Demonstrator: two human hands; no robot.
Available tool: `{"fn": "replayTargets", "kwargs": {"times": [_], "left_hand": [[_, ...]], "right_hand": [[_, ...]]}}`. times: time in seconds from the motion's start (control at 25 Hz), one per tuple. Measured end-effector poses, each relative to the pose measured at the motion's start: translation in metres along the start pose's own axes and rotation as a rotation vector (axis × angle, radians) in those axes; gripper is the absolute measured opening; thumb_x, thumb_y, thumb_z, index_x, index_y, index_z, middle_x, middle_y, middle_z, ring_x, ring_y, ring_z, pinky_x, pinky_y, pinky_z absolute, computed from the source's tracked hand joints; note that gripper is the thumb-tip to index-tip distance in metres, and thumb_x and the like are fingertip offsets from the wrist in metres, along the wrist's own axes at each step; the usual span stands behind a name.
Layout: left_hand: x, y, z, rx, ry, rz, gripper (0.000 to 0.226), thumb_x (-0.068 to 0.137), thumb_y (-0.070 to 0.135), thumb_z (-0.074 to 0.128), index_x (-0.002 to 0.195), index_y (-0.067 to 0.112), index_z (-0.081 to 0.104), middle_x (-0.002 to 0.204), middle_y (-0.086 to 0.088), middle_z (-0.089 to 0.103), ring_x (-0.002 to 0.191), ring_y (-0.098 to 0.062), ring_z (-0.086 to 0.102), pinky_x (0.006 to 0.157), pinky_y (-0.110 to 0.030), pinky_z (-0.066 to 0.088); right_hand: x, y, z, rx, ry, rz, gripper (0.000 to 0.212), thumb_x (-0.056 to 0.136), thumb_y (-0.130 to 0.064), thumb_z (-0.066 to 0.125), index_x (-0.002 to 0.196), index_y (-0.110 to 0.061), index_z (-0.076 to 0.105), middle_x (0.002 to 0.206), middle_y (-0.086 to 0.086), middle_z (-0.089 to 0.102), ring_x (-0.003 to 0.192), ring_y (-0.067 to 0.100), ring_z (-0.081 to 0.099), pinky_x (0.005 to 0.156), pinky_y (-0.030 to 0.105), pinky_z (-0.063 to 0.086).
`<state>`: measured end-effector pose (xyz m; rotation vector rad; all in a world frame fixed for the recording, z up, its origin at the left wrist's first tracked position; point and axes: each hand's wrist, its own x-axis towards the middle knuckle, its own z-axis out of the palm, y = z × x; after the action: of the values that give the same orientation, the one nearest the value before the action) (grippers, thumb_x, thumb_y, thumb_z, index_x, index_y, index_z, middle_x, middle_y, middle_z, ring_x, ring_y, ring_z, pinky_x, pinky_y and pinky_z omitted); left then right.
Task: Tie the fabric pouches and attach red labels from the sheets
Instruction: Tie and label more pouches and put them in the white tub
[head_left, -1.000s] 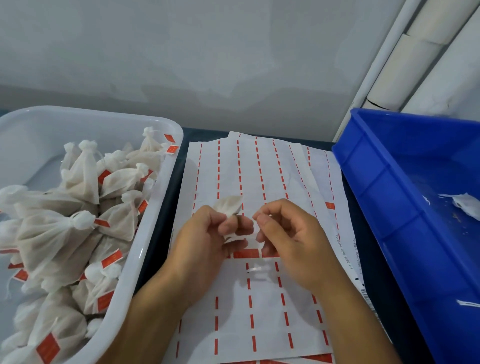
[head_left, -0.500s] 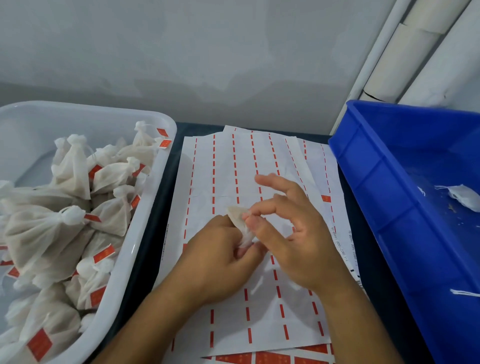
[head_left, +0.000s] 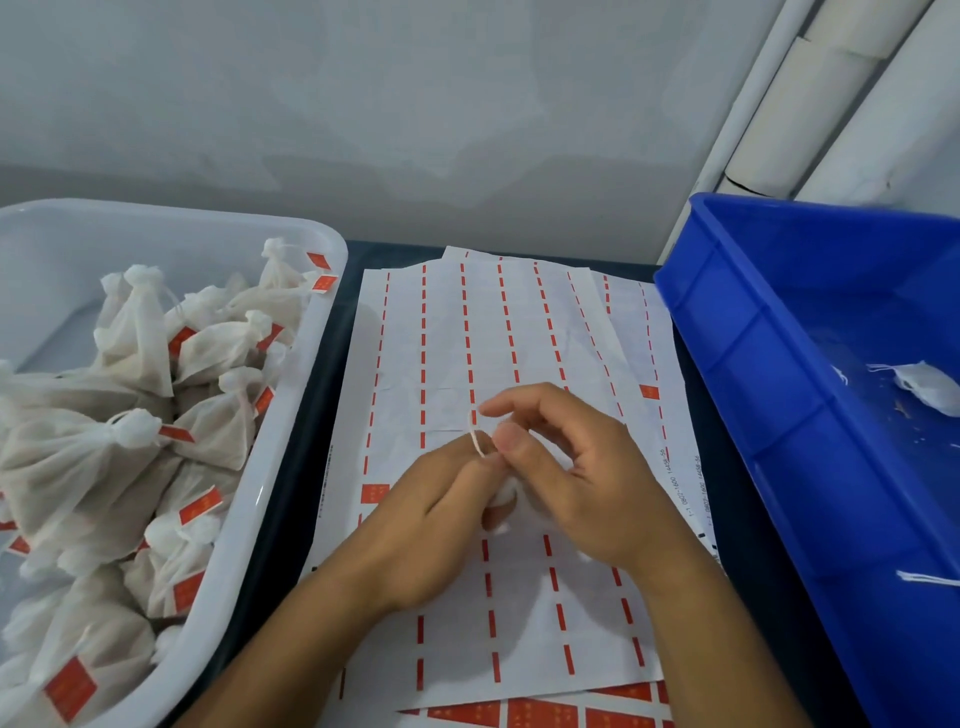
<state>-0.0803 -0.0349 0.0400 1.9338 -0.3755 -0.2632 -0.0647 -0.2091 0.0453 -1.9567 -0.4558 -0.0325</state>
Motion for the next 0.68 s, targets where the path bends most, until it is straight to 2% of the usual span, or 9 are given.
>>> {"fn": "replayTargets", "kwargs": {"times": [0.12,0.24,0.32,0.4,0.52,0.6,0.68], "left_hand": [[0.0036,-0.0048,-0.0059,-0.027,0.074,-0.097,0.046,0.103,0.047,0.032,0.081,0.018,0.059,0.079,0.008,0.060,0.077,-0.006,0.057,0.074,-0.019,0.050],[0.0063,-0.0040,-0.0097,-0.100,0.126,-0.117,0.047,0.107,0.035,0.040,0.073,0.016,0.066,0.078,-0.001,0.061,0.074,-0.003,0.059,0.072,-0.011,0.048],[0.0065,-0.0022,-0.0108,-0.157,0.117,-0.144,0.051,0.106,0.033,0.041,0.064,0.022,0.067,0.074,0.000,0.064,0.073,-0.001,0.062,0.072,-0.014,0.048],[0.0063,-0.0016,-0.0115,-0.221,0.122,-0.187,0.053,0.106,0.032,0.042,0.062,0.022,0.070,0.072,0.001,0.070,0.072,-0.003,0.065,0.077,-0.025,0.045],[0.0060,-0.0041,-0.0116,-0.272,0.184,-0.259,0.049,0.105,0.038,0.045,0.071,0.019,0.076,0.077,-0.004,0.075,0.075,-0.015,0.071,0.079,-0.034,0.050],[0.0074,-0.0084,-0.0094,-0.300,0.223,-0.325,0.045,0.103,0.046,0.046,0.079,0.027,0.078,0.082,0.001,0.078,0.080,-0.012,0.074,0.080,-0.035,0.054],[0.0089,-0.0106,-0.0083,-0.344,0.237,-0.393,0.042,0.096,0.058,0.049,0.085,0.031,0.080,0.089,0.005,0.079,0.088,-0.013,0.075,0.087,-0.040,0.054]], "right_hand": [[-0.0005,-0.0019,-0.0019,0.057,0.032,-0.008,0.013,0.095,-0.040,0.065,0.104,-0.031,0.068,0.088,-0.015,0.066,0.088,0.015,0.066,0.078,0.020,0.053],[-0.0018,-0.0027,-0.0026,0.080,-0.005,-0.022,0.007,0.092,-0.029,0.070,0.097,-0.033,0.067,0.088,-0.011,0.066,0.085,0.018,0.066,0.075,0.022,0.054],[-0.0035,-0.0025,-0.0030,0.052,-0.032,-0.043,0.011,0.091,-0.024,0.071,0.097,-0.033,0.069,0.094,-0.012,0.068,0.092,0.018,0.068,0.077,0.020,0.055],[-0.0042,-0.0030,-0.0034,-0.008,-0.056,-0.062,0.010,0.092,-0.027,0.071,0.099,-0.034,0.071,0.097,-0.016,0.069,0.097,0.015,0.069,0.080,0.018,0.055],[-0.0036,-0.0024,-0.0040,-0.148,-0.048,-0.121,0.016,0.094,-0.035,0.067,0.106,-0.037,0.076,0.102,-0.021,0.070,0.103,0.008,0.068,0.087,0.018,0.054],[-0.0040,-0.0007,-0.0047,-0.219,-0.050,-0.143,0.025,0.095,-0.041,0.064,0.116,-0.036,0.076,0.104,-0.023,0.068,0.103,0.004,0.066,0.087,0.014,0.052],[-0.0057,0.0016,-0.0054,-0.236,-0.087,-0.121,0.032,0.094,-0.045,0.065,0.125,-0.039,0.072,0.106,-0.023,0.064,0.105,0.004,0.063,0.082,0.011,0.051]]}}
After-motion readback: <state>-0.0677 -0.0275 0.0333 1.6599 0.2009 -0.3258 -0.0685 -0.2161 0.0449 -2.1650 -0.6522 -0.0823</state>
